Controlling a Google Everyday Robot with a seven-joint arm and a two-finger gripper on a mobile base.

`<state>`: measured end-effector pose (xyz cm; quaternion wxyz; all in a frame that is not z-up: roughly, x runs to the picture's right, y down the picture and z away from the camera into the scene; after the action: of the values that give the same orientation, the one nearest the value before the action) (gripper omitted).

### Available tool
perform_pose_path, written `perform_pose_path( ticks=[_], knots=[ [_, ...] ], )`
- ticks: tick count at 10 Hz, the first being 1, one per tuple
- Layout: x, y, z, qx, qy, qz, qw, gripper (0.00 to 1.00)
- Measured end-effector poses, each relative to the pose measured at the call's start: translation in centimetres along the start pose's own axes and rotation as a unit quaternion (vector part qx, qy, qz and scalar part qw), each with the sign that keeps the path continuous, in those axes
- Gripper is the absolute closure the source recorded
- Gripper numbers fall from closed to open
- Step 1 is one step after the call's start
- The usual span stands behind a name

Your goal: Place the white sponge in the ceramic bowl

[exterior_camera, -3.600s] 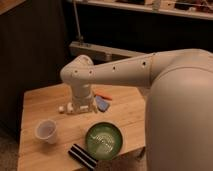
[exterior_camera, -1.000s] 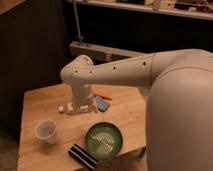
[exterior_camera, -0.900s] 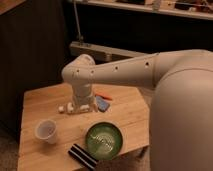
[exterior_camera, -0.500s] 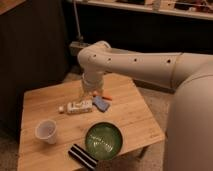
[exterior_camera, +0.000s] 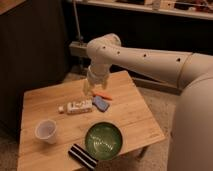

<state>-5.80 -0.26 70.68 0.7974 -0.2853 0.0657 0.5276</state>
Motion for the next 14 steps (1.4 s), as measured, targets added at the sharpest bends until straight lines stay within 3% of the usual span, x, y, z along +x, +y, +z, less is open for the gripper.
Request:
perform_pose_path(
  ticks=[2, 5, 6, 11, 14],
  knots=[
    [0.4, -0.8, 2.4, 0.027, -0.011, -0.046, 0.9985, 0.35],
    [0.9, -4.4, 6.8, 0.024, -0.029, -0.097, 0.9946, 0.35],
    [1.2, -5.3, 7.8, 0.019, -0.033, -0.105, 0.9937, 0.35],
    [1.1, -5.2, 8.0, 0.018, -0.033, -0.109, 0.9933, 0.35],
    [1.0, -5.4, 10.9, 0.010, -0.017, -0.118, 0.9928, 0.35]
  ],
)
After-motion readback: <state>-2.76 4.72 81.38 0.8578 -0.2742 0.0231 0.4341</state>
